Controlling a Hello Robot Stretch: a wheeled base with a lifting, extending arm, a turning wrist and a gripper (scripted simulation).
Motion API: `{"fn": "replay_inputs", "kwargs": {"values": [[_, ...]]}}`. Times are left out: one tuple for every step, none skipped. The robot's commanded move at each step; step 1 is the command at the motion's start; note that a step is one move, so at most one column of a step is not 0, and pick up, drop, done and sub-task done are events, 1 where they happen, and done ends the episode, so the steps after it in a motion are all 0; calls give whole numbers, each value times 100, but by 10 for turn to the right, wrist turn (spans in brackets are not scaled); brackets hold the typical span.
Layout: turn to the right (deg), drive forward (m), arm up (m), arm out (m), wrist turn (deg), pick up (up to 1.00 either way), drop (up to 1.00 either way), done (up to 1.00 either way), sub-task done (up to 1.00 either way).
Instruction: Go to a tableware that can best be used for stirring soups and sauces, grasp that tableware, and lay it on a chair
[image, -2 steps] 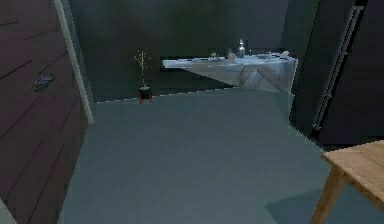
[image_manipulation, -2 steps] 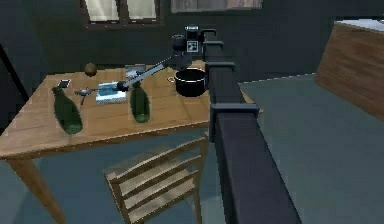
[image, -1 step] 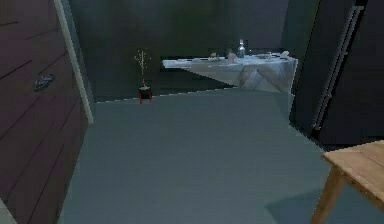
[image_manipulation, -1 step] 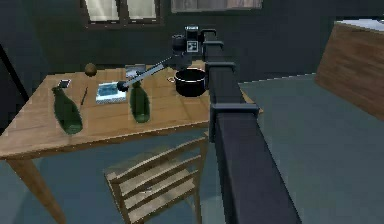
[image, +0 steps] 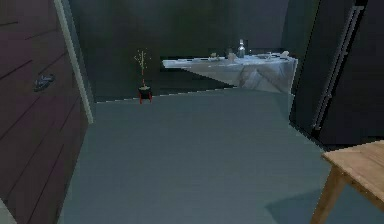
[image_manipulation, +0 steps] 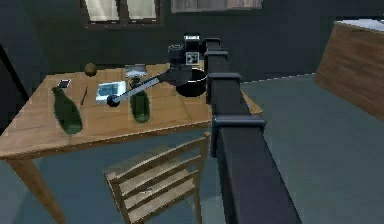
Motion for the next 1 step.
{"fn": "replay_inputs", "kwargs": {"values": [[0, 0, 0, 0, 0, 0, 0, 100, 0]]}}
